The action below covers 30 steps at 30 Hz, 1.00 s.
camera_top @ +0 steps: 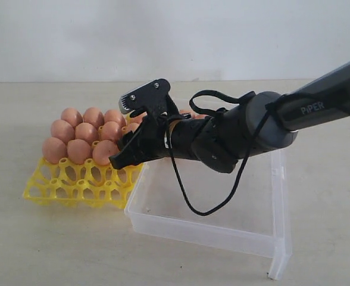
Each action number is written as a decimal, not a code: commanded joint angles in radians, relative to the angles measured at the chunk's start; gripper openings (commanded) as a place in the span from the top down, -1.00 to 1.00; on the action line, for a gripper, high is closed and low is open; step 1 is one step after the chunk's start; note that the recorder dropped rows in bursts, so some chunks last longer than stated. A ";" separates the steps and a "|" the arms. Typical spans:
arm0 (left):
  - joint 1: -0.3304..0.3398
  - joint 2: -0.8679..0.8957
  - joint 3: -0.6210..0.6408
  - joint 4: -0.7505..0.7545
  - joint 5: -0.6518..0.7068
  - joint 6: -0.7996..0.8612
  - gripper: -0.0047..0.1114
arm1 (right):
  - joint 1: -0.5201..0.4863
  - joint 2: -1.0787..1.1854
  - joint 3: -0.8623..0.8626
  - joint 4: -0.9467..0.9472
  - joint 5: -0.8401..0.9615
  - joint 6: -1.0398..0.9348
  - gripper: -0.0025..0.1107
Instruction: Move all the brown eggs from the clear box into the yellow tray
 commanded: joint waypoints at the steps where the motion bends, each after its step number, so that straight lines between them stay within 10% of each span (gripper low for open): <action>1: -0.003 -0.002 0.003 -0.003 -0.002 -0.010 0.99 | 0.000 -0.002 -0.005 -0.020 0.042 0.004 -0.04; 11: -0.003 -0.002 0.003 -0.003 -0.002 -0.010 0.99 | 0.000 -0.118 -0.007 -0.020 0.017 0.102 -0.04; 14: -0.003 -0.002 0.003 -0.003 -0.002 -0.010 0.99 | 0.002 -0.155 -0.014 -0.022 0.043 0.192 0.36; 17: -0.003 -0.002 0.003 -0.003 -0.002 -0.010 0.99 | 0.017 -0.160 -0.070 -0.024 0.210 0.196 0.95; 23: -0.003 -0.002 0.003 -0.003 -0.002 -0.010 0.99 | 0.072 -0.128 -0.268 0.001 0.629 0.079 0.93; 30: -0.003 -0.002 0.003 -0.003 -0.004 -0.010 0.99 | 0.078 -0.020 -0.540 0.520 1.099 -0.467 0.93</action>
